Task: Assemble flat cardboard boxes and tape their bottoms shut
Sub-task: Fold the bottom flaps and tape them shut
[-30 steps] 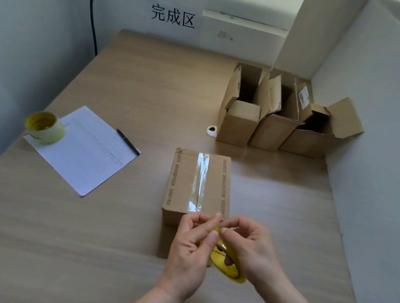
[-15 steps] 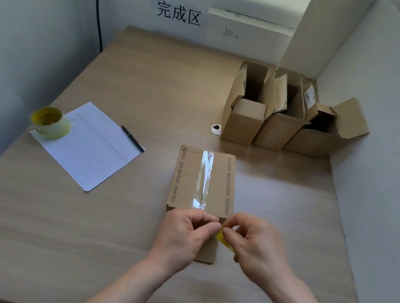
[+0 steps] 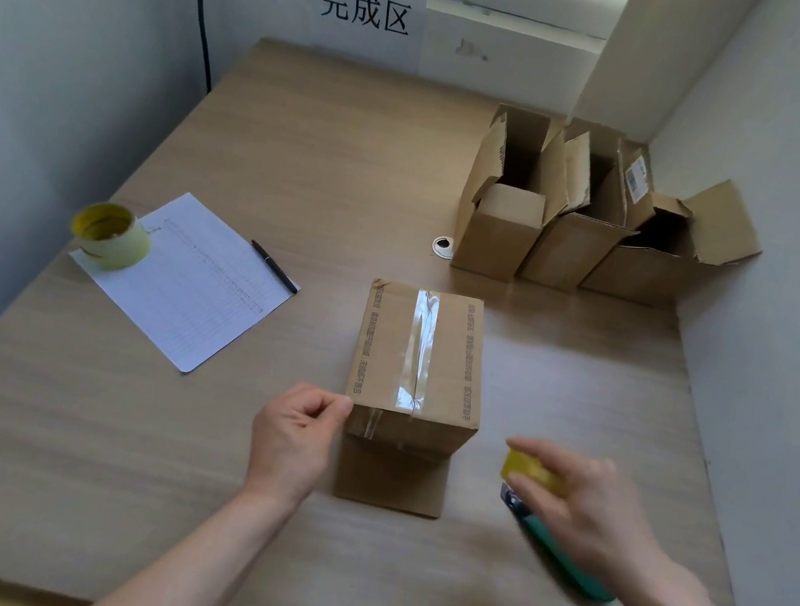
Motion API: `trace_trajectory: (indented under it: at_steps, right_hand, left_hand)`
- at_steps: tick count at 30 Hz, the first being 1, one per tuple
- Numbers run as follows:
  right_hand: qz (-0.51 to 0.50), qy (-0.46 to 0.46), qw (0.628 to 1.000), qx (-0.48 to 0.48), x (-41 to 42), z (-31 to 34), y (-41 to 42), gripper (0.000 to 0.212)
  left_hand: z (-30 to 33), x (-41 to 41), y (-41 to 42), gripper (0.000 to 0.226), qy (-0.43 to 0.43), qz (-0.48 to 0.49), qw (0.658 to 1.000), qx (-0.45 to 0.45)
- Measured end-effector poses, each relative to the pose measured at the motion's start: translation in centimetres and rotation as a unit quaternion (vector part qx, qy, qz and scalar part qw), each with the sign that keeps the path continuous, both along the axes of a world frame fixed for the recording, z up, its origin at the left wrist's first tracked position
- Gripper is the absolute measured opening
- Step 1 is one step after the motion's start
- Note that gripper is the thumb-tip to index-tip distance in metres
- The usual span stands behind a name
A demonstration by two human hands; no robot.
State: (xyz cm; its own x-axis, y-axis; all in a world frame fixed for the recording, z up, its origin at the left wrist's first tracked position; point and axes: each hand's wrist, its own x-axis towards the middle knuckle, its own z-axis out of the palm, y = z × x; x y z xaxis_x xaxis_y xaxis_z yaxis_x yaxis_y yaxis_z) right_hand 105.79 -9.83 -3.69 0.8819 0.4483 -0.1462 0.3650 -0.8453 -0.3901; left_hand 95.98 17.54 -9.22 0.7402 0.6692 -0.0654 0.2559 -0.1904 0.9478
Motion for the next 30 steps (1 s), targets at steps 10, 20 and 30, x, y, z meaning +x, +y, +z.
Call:
trace_trajectory:
  at_steps: [10, 20, 30]
  right_hand:
    - [-0.039, -0.007, 0.998, -0.056, 4.1, -3.1, 2.4, 0.037]
    - [-0.056, -0.005, 0.995, -0.08, 4.3, -6.8, 2.9, 0.041]
    - [0.017, 0.061, 0.998, 0.028, 3.9, -6.8, 3.8, 0.071]
  left_hand:
    - [-1.9, 1.7, -0.6, 0.024, 0.021, 0.053, 0.998, 0.001]
    - [-2.8, 3.0, -0.2, 0.031, 0.056, 0.067, 0.996, 0.014]
    - [-1.6, 6.1, 2.9, 0.036, 0.057, -0.362, 0.864, 0.344]
